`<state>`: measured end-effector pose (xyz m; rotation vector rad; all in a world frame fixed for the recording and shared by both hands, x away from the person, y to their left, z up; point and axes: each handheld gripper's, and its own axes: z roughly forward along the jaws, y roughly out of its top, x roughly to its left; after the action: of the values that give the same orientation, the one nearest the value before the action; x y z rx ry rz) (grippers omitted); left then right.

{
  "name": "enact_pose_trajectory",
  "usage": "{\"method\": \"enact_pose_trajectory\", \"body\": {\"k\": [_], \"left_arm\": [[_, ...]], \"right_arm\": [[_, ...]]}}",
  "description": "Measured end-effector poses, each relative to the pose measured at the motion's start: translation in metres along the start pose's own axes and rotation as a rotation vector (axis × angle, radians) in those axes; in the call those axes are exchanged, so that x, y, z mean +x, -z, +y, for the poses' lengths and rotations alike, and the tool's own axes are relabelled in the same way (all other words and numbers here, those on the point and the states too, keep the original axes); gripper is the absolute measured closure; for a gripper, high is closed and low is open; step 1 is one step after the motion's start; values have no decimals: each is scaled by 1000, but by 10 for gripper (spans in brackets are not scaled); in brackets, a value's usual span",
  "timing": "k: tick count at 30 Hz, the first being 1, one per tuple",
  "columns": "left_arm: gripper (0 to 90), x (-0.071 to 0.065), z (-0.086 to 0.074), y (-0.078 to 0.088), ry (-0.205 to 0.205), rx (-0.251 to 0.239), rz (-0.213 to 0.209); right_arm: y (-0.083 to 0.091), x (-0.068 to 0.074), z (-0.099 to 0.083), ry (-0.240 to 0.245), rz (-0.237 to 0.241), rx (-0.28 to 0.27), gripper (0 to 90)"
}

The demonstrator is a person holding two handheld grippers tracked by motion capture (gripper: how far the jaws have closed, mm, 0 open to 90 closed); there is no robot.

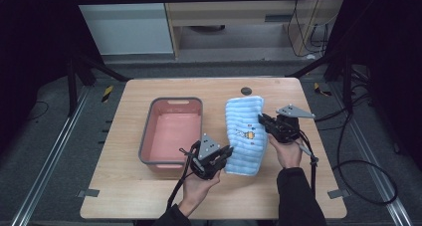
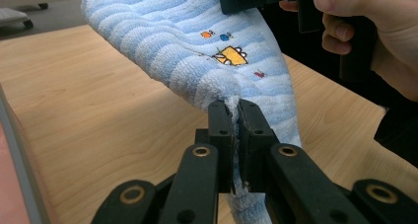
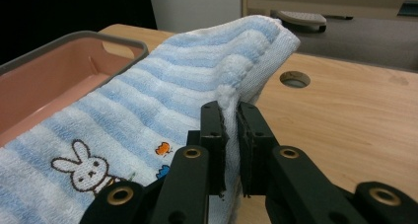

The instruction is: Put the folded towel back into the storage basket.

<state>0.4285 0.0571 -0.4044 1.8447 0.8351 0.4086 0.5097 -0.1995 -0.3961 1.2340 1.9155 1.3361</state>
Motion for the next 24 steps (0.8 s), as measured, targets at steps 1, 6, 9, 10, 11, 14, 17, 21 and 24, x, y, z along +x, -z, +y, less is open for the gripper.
{"method": "enact_pose_trajectory", "body": {"k": [1,6,9,10,11,14,17,21,24], "left_arm": [[853,0,2,2,-2,-4,2],[853,3,11,10,-13,-28,8],[853,5,15,14,-17,-41,14],[854,5,15,14,-17,-41,14],[853,7,18,17,-15,-52,18],[853,10,22,22,-16,-66,21],[854,12,26,27,-27,-72,28],[854,16,31,34,-31,-84,39],[853,20,33,40,-34,-93,48]], "right_arm": [[1,1,2,-1,0,-4,828],[3,7,15,9,-3,-26,828],[5,11,23,17,-3,-41,828],[5,11,23,17,-3,-41,828],[5,14,29,22,-4,-48,829],[6,18,37,29,-5,-57,829],[5,22,44,36,-2,-66,829],[4,29,53,45,1,-77,829],[3,33,59,47,6,-87,829]]}}
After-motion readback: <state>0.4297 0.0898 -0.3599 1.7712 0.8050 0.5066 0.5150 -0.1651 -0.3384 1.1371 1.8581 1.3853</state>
